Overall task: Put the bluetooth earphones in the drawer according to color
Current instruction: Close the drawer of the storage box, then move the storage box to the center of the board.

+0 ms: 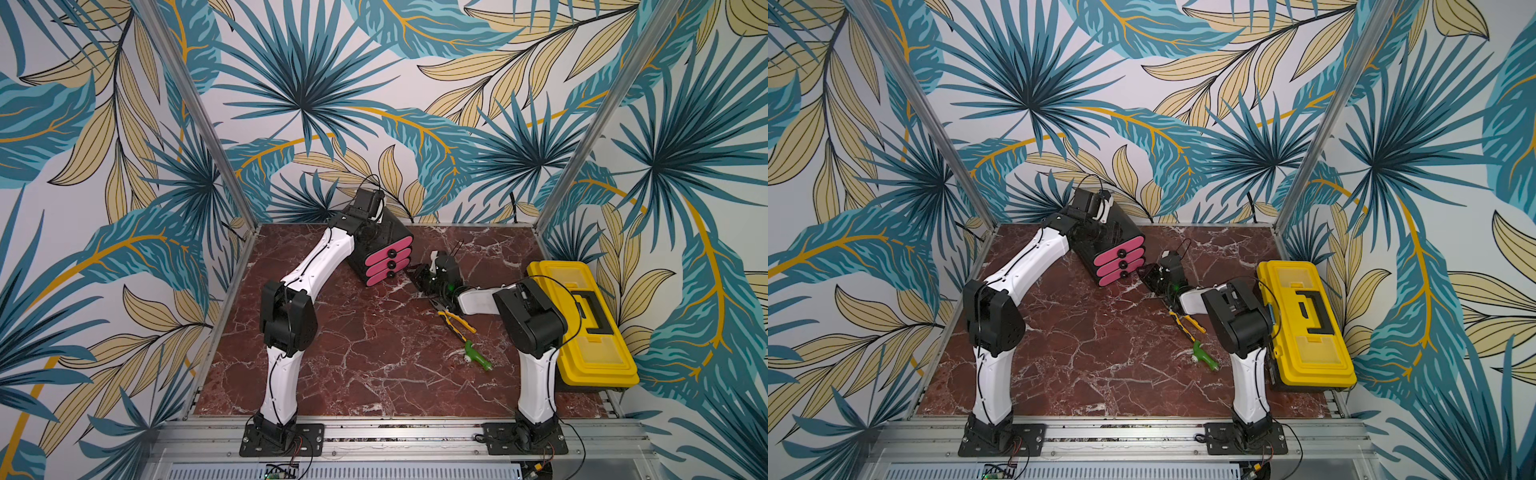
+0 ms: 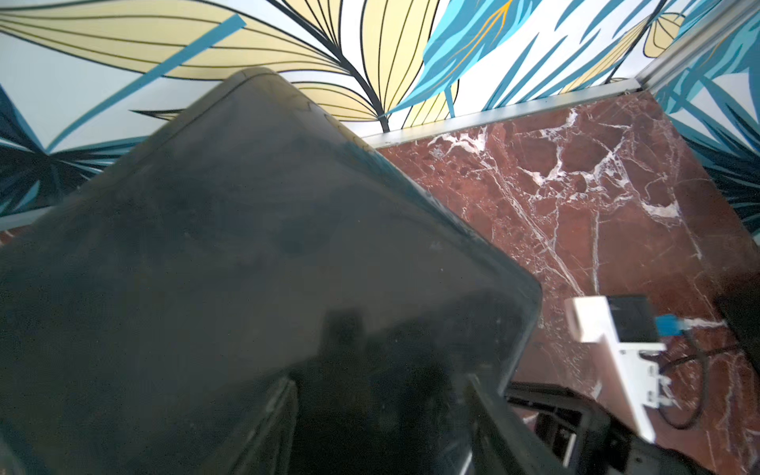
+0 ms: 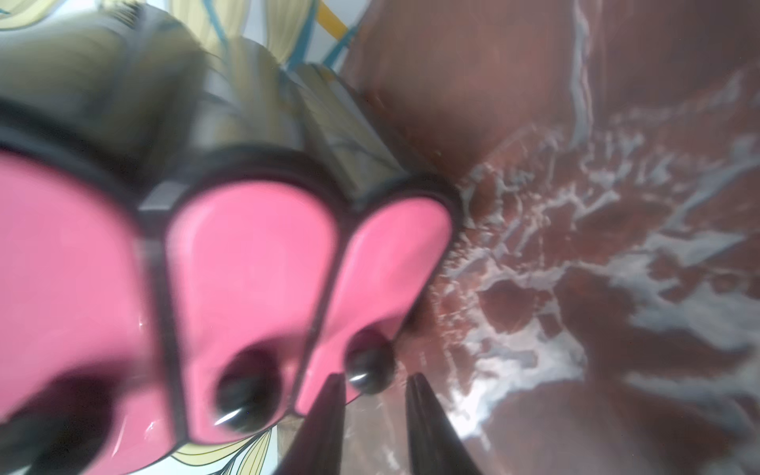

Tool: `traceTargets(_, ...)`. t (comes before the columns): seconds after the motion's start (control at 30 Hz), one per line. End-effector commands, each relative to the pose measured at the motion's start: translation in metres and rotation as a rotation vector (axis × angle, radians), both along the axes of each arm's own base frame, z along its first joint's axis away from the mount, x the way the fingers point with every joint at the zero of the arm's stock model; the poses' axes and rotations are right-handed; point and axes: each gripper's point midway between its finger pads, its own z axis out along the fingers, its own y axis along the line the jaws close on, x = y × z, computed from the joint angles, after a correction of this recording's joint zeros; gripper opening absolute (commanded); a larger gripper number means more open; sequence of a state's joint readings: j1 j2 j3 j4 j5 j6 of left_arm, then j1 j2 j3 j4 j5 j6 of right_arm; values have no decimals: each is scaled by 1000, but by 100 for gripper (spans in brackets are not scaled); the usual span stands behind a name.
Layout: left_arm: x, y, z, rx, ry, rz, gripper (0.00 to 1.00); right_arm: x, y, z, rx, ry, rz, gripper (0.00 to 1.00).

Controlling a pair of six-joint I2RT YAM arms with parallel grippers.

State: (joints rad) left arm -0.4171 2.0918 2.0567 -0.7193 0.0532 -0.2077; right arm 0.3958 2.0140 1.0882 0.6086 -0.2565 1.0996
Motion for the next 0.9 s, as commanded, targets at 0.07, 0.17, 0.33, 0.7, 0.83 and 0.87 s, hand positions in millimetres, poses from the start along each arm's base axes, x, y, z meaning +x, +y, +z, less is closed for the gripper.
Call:
traceTargets(0.07, -22, 9, 42, -45, -12, 6, 85, -11, -27, 30, -133, -18, 34, 38)
traceTargets(0.17, -26, 24, 68, -55, -62, 51, 98, -8, -34, 59, -153, -53, 60, 44)
traceTargets(0.33, -29, 64, 80, -84, -101, 164, 100, 9, -40, 91, -171, -83, 124, 61)
traceTargets(0.7, -10, 134, 46, -397, -9, 304, 100, 76, -2, 112, -161, -120, 336, 84)
traceTargets(0.83, -2, 135, 30, -418, 20, 306, 100, 96, 13, 113, -123, -134, 391, 84)
traceTargets(0.87, 0, 133, 26, -426, 30, 302, 100, 99, 18, 111, -107, -133, 407, 84)
